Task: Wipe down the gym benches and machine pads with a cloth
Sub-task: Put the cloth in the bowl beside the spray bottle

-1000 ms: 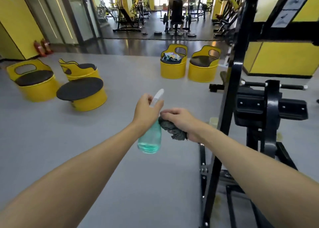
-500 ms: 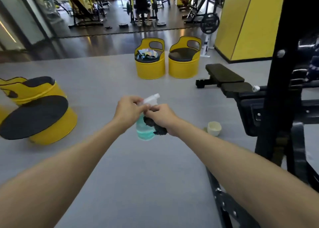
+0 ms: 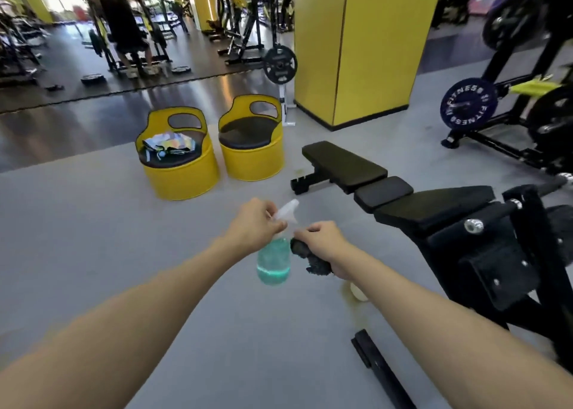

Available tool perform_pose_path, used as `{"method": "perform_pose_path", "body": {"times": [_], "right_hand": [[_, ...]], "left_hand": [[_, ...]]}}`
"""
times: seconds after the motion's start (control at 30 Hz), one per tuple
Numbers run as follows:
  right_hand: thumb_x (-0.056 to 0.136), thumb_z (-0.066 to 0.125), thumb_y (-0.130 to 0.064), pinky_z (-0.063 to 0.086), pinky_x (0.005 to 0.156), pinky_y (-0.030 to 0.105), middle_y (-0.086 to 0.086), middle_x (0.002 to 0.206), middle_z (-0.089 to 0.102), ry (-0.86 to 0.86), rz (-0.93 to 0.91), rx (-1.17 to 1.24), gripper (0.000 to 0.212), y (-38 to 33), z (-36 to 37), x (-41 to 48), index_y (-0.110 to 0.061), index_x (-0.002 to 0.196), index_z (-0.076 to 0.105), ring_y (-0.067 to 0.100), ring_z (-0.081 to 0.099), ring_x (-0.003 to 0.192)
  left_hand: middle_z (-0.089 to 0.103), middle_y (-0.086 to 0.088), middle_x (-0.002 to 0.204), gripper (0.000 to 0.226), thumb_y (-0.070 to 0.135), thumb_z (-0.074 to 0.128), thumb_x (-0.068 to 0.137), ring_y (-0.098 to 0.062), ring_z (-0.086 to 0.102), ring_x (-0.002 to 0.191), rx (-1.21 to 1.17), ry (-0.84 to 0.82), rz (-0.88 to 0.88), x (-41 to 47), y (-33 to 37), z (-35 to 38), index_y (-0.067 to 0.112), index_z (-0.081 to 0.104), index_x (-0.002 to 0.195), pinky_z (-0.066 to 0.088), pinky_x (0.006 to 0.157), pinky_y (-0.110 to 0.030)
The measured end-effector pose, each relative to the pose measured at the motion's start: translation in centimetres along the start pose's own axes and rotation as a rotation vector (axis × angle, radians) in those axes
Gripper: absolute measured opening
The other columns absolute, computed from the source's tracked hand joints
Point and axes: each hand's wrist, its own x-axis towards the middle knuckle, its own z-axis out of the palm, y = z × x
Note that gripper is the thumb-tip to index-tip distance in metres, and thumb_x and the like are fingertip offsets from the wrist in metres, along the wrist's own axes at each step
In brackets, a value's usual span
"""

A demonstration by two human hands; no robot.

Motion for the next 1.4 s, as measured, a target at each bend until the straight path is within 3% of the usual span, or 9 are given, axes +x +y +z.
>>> {"method": "perform_pose_path", "body": {"times": [0.1,0.3,0.37,0.5,0.7,0.87,1.07,1.2,1.4], "right_hand": [[0.088,0.063,-0.022,0.049,0.047,0.030,0.007,0.055,0.048,0.114,0.091,0.031,0.023,-0.7,-1.8,6.8,-0.012,0.069,0.054,0.023,0.038,0.056],[0.090,0.062,-0.024,0.055,0.052,0.041,0.012,0.064,0.046,0.307,0.176,0.085,0.025,-1.2,-6.8,21.7,-0.011,0.069,0.055,0.026,0.038,0.059],[0.089,0.061,-0.022,0.054,0.052,0.039,0.013,0.066,0.047,0.341,0.191,0.105,0.022,-0.4,-8.3,27.2,-0.009,0.072,0.058,0.026,0.040,0.058],[0.092,0.061,-0.024,0.051,0.044,0.030,0.011,0.060,0.048,0.481,0.250,0.115,0.027,3.5,-10.4,36.2,-0.010,0.070,0.054,0.024,0.039,0.046],[0.087,0.062,-0.027,0.057,0.053,0.048,0.013,0.067,0.054,0.664,0.309,0.058,0.029,15.5,-12.8,48.7,-0.002,0.074,0.061,0.026,0.047,0.055],[0.092,0.062,-0.024,0.053,0.049,0.039,0.012,0.066,0.051,0.771,0.341,0.169,0.024,28.7,-13.3,56.9,-0.009,0.074,0.059,0.025,0.044,0.052],[0.095,0.061,-0.022,0.051,0.046,0.032,0.013,0.065,0.054,0.844,0.329,0.219,0.024,41.6,-12.5,63.0,-0.004,0.079,0.062,0.024,0.045,0.045],[0.094,0.055,-0.005,0.048,0.041,0.026,0.015,0.073,0.050,0.778,0.289,0.230,0.009,46.5,-12.1,65.2,-0.002,0.086,0.057,0.026,0.044,0.054],[0.083,0.044,0.008,0.044,0.063,0.039,0.014,0.080,0.050,0.771,0.223,0.187,0.021,49.8,-12.5,65.3,0.002,0.097,0.059,0.028,0.047,0.064]], "left_hand": [[0.069,-0.016,0.081,0.019,0.023,0.074,0.084,-0.033,0.068,0.073,0.029,-0.085,0.024,9.7,-0.4,1.5,0.007,0.065,0.088,0.059,0.070,-0.052],[0.070,-0.013,0.084,0.018,0.023,0.073,0.087,-0.024,0.072,0.063,0.100,-0.276,0.063,28.2,-0.7,6.3,0.009,0.063,0.094,0.062,0.065,-0.042],[0.069,-0.013,0.083,0.017,0.021,0.072,0.087,-0.023,0.072,0.059,0.102,-0.333,0.068,34.0,-1.8,9.6,0.009,0.062,0.095,0.062,0.061,-0.043],[0.065,-0.017,0.090,0.022,0.017,0.069,0.085,-0.026,0.071,0.054,0.068,-0.447,0.074,43.2,-4.6,18.1,0.009,0.052,0.097,0.061,0.054,-0.040],[0.065,-0.017,0.090,0.020,0.013,0.067,0.085,-0.028,0.071,0.056,0.065,-0.606,0.161,52.8,-11.8,34.6,0.009,0.050,0.095,0.060,0.052,-0.041],[0.066,-0.018,0.085,0.015,0.008,0.064,0.082,-0.028,0.070,0.052,0.021,-0.628,0.242,57.4,-20.0,49.6,0.010,0.049,0.083,0.057,0.046,-0.036],[0.070,-0.015,0.077,0.016,0.008,0.065,0.079,-0.028,0.072,0.056,0.024,-0.589,0.352,59.7,-27.9,64.2,0.013,0.050,0.079,0.059,0.052,-0.040],[0.072,-0.013,0.078,0.016,0.014,0.070,0.078,-0.027,0.072,0.060,0.039,-0.562,0.379,60.8,-32.3,71.1,0.015,0.054,0.078,0.061,0.061,-0.044],[0.067,-0.015,0.098,0.019,0.025,0.070,0.085,-0.034,0.072,0.082,0.005,-0.614,0.274,60.7,-34.5,74.7,0.014,0.054,0.087,0.060,0.076,-0.047]]}}
